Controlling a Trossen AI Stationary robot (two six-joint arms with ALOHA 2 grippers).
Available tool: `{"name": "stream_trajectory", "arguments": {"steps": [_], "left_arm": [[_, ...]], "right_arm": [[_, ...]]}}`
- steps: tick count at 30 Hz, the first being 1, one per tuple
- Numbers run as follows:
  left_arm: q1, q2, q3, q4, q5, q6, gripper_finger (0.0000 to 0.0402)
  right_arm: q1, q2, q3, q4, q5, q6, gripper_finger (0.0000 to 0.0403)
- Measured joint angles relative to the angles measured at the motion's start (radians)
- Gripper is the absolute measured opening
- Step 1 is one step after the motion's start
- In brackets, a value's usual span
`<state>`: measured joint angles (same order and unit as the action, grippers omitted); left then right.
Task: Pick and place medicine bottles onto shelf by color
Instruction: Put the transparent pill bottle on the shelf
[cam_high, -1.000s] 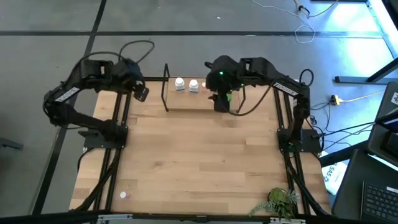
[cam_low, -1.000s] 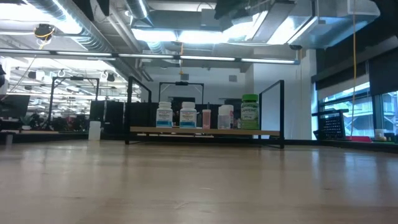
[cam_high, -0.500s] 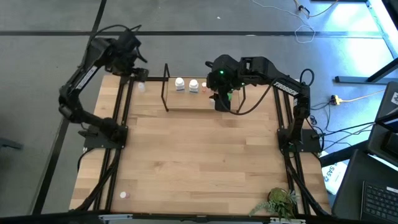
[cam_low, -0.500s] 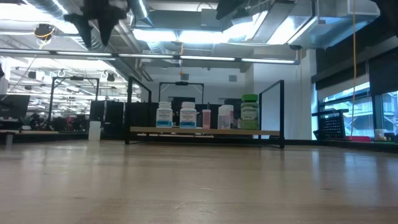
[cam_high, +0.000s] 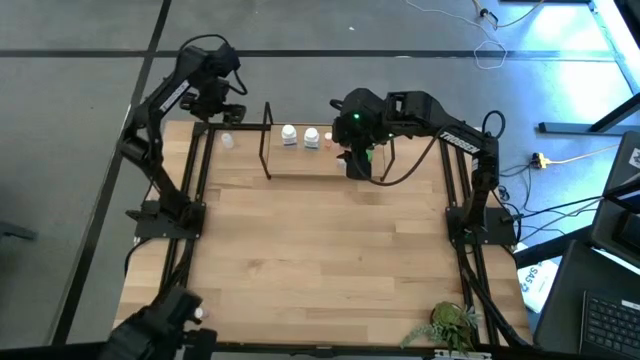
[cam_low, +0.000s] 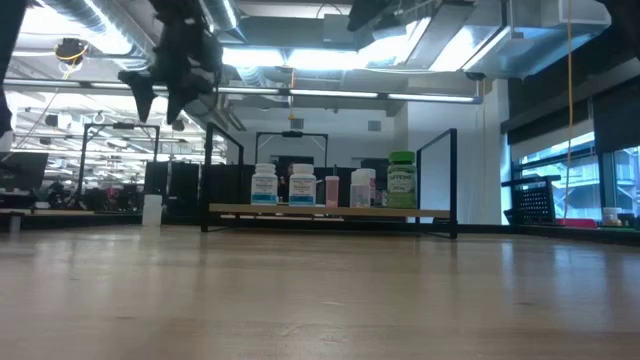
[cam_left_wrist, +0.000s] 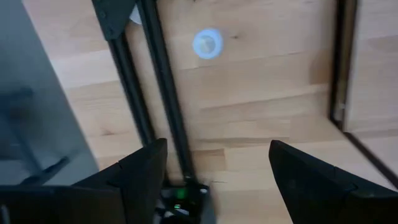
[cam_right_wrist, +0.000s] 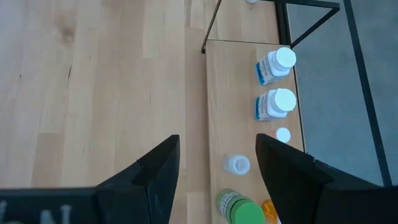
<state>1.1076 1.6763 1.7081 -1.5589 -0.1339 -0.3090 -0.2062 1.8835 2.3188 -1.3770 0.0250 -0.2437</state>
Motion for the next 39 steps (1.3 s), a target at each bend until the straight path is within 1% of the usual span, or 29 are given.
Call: {"name": "stream_trajectory", "arguments": {"steps": [3,8,13,15,18,22,28,31,33,35,39], "left_arm": [[0.001,0.041,0.0,0.001,-0.029,0.031,0.0275],[0.016,0.099,0.0,0.026,-0.026,0.04,0.0275],[0.061,0.16,-0.006,0.043,-0.026,0.06,0.0275],[0.072,0.165,-0.029,0.09,-0.02,0.075,0.0275],[0.082,0.163,-0.091,0.154,0.02,0.087,0.0275],[0.063,0.161,-0.134,0.212,-0.041,0.109,0.0275],[0.055,0.161,-0.218,0.359,-0.036,0.108,0.0275],[0.056,0.162,-0.262,0.404,-0.041,0.112,0.0275],[0.052,0.162,-0.282,0.431,-0.065,0.127,0.0275],[0.044,0.162,-0.294,0.452,-0.086,0.128,0.0275],[0.041,0.162,-0.312,0.471,-0.089,0.113,0.0275]], "right_arm": [[0.0,0.0,0.0,-0.001,0.0,-0.001,0.0213],[-0.001,0.0,0.0,-0.001,0.0,-0.002,0.0213],[-0.002,0.0,0.0,-0.003,0.0,-0.003,0.0213],[-0.002,0.0,0.0,-0.003,0.0,-0.003,0.0213],[-0.002,0.0,0.0,-0.003,0.0,-0.003,0.0213],[-0.002,0.0,0.0,-0.004,0.001,0.001,0.0213],[-0.006,0.0,0.0,-0.004,0.007,0.005,0.0213],[-0.008,0.0,0.0,-0.004,0.008,0.008,0.0213],[-0.011,0.0,0.0,-0.003,0.008,0.008,0.0213],[-0.012,0.0,0.0,-0.003,0.008,0.011,0.0213],[-0.012,0.0,0.0,-0.003,0.008,0.011,0.0213]]}}
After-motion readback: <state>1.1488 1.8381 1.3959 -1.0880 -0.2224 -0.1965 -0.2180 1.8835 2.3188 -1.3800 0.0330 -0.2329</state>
